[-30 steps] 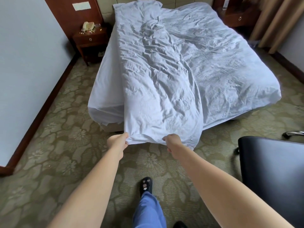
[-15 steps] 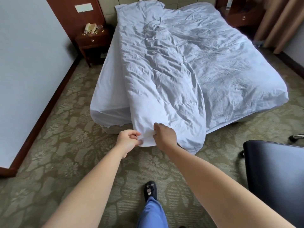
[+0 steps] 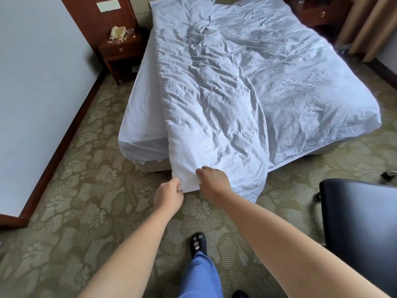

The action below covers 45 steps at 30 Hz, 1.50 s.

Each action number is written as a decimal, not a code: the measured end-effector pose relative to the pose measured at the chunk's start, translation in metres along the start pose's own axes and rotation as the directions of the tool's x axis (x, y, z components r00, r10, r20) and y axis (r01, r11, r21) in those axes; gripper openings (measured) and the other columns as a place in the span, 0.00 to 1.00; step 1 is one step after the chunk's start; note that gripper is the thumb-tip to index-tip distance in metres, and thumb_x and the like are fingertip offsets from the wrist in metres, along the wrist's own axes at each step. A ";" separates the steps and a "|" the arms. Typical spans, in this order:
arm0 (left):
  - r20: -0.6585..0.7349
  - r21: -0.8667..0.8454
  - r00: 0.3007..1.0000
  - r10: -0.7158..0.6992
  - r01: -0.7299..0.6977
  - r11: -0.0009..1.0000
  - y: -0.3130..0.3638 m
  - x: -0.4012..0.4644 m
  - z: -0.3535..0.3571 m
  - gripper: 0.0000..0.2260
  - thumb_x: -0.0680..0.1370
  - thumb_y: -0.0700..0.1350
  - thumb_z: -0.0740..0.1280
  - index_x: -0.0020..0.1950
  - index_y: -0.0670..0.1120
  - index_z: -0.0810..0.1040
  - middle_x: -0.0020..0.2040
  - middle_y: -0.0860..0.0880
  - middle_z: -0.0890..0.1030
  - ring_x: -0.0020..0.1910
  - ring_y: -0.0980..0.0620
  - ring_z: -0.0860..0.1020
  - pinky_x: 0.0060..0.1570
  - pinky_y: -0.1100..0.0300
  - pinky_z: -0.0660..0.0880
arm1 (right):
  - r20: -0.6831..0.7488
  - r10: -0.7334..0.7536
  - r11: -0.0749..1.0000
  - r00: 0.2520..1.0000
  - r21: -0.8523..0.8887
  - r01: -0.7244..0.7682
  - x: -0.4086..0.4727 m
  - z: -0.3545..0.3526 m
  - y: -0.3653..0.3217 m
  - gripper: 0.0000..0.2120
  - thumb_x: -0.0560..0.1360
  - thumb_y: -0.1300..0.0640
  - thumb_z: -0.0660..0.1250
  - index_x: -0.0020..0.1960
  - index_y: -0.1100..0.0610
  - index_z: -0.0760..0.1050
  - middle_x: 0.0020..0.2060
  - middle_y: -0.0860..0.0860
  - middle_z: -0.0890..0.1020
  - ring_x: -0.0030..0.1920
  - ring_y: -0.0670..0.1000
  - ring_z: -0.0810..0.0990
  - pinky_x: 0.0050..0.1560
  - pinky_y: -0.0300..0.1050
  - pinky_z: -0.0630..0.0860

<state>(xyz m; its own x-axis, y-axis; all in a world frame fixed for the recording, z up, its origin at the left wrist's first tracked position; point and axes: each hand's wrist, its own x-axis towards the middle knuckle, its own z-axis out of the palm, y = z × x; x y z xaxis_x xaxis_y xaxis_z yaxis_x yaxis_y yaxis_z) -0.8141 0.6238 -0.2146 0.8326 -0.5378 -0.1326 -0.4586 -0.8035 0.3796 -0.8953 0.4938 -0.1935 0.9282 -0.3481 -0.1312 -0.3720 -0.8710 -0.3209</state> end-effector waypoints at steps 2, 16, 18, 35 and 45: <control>0.138 -0.051 0.990 -0.027 0.034 0.998 -0.007 0.002 0.005 0.14 0.73 0.35 0.59 0.34 0.47 0.58 0.34 0.48 0.68 0.32 0.45 0.71 0.30 0.58 0.62 | 0.130 -0.028 1.000 0.991 0.010 0.027 -0.005 0.005 0.008 0.08 0.71 0.70 0.59 0.46 0.61 0.72 0.43 0.57 0.74 0.46 0.59 0.77 0.36 0.45 0.64; 0.404 0.236 0.913 -0.053 -0.048 0.970 0.020 0.045 -0.020 0.20 0.76 0.40 0.59 0.69 0.49 0.70 0.69 0.48 0.68 0.66 0.46 0.70 0.60 0.55 0.71 | 0.202 0.172 0.985 0.964 -0.013 -0.173 -0.002 -0.009 0.085 0.30 0.75 0.46 0.67 0.73 0.52 0.63 0.69 0.52 0.68 0.71 0.54 0.64 0.69 0.50 0.63; 0.384 0.234 0.923 -0.012 -0.085 0.968 0.033 0.063 -0.024 0.20 0.77 0.41 0.59 0.69 0.49 0.70 0.69 0.48 0.69 0.66 0.47 0.69 0.62 0.54 0.71 | 0.178 0.194 0.981 0.965 -0.015 -0.194 0.008 -0.019 0.093 0.30 0.75 0.45 0.66 0.74 0.52 0.62 0.70 0.52 0.67 0.71 0.54 0.63 0.70 0.50 0.61; 0.429 0.142 0.843 0.324 -0.417 0.898 0.179 0.234 -0.033 0.22 0.79 0.43 0.55 0.75 0.48 0.63 0.74 0.48 0.63 0.72 0.47 0.61 0.67 0.52 0.66 | 0.082 0.353 0.935 0.932 -0.047 -0.350 0.111 -0.116 0.182 0.36 0.75 0.41 0.64 0.76 0.52 0.53 0.74 0.52 0.60 0.75 0.53 0.55 0.74 0.50 0.55; 0.500 0.178 0.810 0.308 -0.443 0.879 0.308 0.283 0.020 0.24 0.81 0.43 0.55 0.77 0.49 0.57 0.77 0.49 0.57 0.76 0.48 0.54 0.69 0.51 0.63 | 0.091 0.370 0.928 0.925 0.010 -0.372 0.141 -0.158 0.327 0.34 0.76 0.42 0.63 0.77 0.53 0.54 0.74 0.52 0.61 0.75 0.54 0.57 0.73 0.51 0.57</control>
<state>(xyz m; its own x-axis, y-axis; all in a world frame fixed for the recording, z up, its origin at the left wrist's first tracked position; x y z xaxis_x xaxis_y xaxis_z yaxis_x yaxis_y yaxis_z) -0.7262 0.2191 -0.1535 0.3777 -0.8102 -0.4482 -0.8272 -0.5127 0.2297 -0.8859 0.1048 -0.1688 0.7205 -0.6123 -0.3255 -0.6907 -0.6753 -0.2585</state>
